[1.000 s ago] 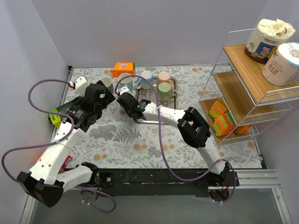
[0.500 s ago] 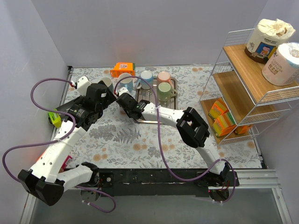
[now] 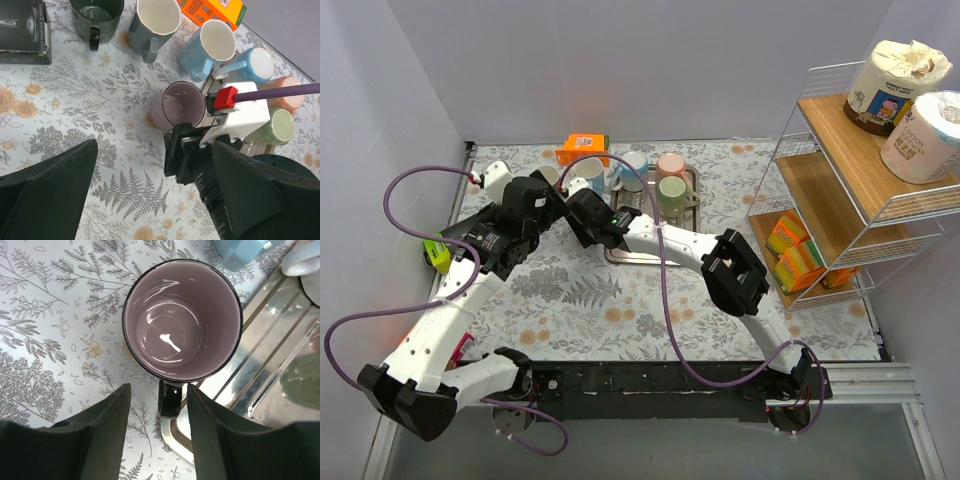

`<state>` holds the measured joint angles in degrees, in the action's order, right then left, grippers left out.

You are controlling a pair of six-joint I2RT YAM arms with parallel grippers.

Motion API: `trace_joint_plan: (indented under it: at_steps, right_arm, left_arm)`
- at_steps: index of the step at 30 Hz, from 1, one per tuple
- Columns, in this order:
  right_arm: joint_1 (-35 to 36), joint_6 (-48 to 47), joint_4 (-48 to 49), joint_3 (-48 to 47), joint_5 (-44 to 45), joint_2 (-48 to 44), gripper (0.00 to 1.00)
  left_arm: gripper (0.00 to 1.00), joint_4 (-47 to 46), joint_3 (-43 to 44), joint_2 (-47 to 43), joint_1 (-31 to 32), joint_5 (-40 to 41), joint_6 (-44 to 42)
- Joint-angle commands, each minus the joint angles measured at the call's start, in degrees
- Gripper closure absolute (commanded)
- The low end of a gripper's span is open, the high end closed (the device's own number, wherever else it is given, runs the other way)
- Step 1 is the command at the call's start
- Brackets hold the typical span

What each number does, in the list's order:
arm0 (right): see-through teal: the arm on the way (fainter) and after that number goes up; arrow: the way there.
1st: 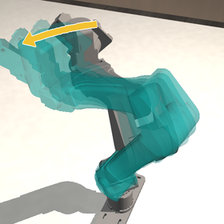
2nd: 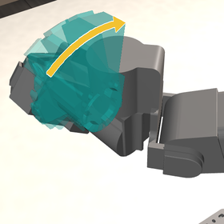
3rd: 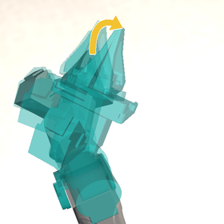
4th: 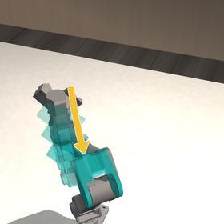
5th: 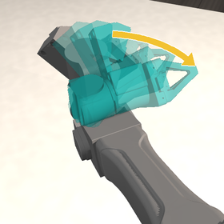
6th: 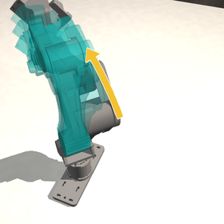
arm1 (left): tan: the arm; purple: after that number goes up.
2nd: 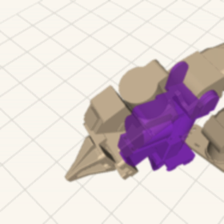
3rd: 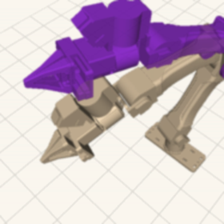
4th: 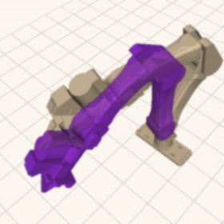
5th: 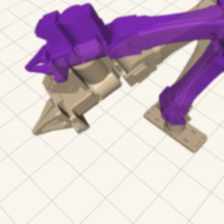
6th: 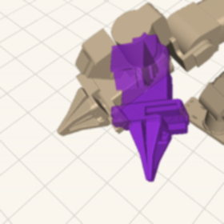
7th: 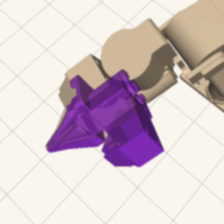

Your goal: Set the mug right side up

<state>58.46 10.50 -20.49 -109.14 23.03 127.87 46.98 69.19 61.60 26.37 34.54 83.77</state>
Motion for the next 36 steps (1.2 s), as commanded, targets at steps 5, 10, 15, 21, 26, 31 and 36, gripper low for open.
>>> trace_joint_plan:
  at_steps: [5, 10, 15, 21, 26, 31, 36]
  right_arm:
    - [-1.1, 1.1, -1.3, -2.2, -5.8, -9.7, 0.37]
    - [-4.9, 1.5, -1.6, 3.1, -7.3, -17.0, 0.33]
    - [-12.7, -0.6, -0.4, 14.0, -8.5, -22.6, 0.33]
    - [-19.6, -11.0, -1.0, 18.4, -4.2, -23.5, 0.32]
    - [-24.0, -20.8, -0.5, 20.1, -7.2, -19.7, 0.34]
    - [-27.3, -30.5, 1.9, 22.8, -16.8, -17.7, 0.36]
    - [-30.4, -36.4, 2.2, 24.4, -19.2, -16.3, 0.36]
  left_arm:
    - [0.02, -5.1, 2.3, -1.9, 0.1, -3.8, -2.8]
    - [0.02, -6.7, 2.7, -0.9, 0.1, -7.1, -3.6]
    - [0.02, -8.0, 3.0, 1.1, 0.1, -9.9, -4.1]
    - [0.02, -10.2, 2.9, 2.6, 0.1, -12.8, -4.4]
    - [0.02, -9.9, 4.1, 4.5, 0.1, -14.7, -4.4]
    - [0.02, -9.2, 4.3, 4.5, 0.2, -14.4, -5.0]
    - [0.02, -8.3, 4.6, 4.4, 0.1, -13.9, -5.5]
